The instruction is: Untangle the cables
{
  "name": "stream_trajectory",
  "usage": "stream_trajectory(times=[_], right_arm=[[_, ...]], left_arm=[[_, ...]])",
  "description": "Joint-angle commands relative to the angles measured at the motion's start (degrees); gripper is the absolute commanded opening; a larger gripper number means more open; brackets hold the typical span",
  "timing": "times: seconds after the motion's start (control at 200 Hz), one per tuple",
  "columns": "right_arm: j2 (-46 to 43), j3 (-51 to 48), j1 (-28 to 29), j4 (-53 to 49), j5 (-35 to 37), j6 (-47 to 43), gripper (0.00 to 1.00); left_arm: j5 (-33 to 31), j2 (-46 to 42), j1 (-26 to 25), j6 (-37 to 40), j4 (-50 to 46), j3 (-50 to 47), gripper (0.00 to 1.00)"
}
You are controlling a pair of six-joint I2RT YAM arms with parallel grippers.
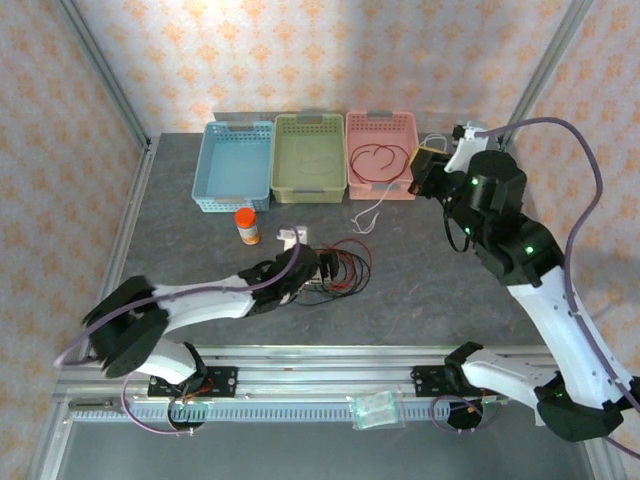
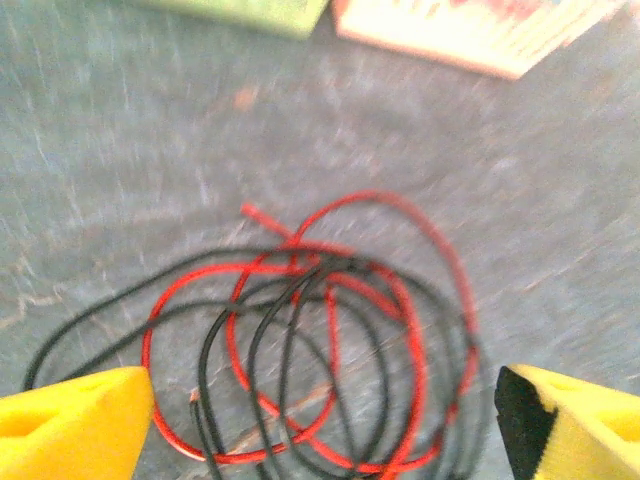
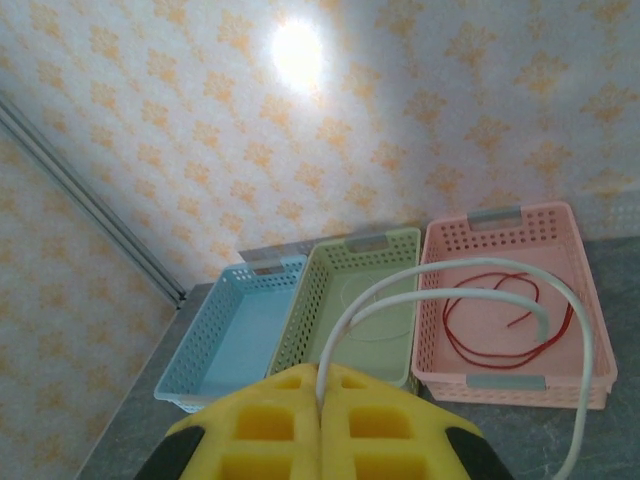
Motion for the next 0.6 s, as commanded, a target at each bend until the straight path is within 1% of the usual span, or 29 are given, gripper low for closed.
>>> stream_trajectory(times=[0.0,0.09,0.14,0.165,0.25,0.265,0.385,0.596], right_arm=[[3.3,-1.0,0.0,3.4,-2.9,0.4,0.0],[6.5,-1.4,0.1,5.5,-6.1,1.1,0.0],[7.4,-1.9,0.0,7.3,-7.0,1.6,0.0],[9.5,-2.0,0.0,8.2,-7.3,1.9,0.0],[13.5,-1.1,0.1,10.5,-9.0,2.8,0.0],[14.3,-0.7,0.0,10.9,-9.4,2.8,0.0],[20.9,3.1,0.5,13.0,-12.2,3.9,0.0],[33.8,15.7,1.8,10.6,-12.8,3.8,0.0]], left_arm=[[-6.0,-6.9,-0.1,4.0,-7.2,2.2,0.92],[-8.6,-11.7,0.7,6.0,-10.1,2.4,0.94],[-8.7,-14.1,1.9,6.9,-11.1,2.3,0.95],[-8.1,-15.2,2.8,6.9,-11.3,2.1,0.95],[-4.5,-18.9,7.2,6.9,-11.0,0.9,0.95],[-3.7,-19.6,8.1,8.3,-10.8,0.5,0.95],[2.9,-23.0,15.0,9.3,-9.2,-1.0,0.97],[10.1,-23.7,23.4,12.6,-10.5,1.7,0.98]])
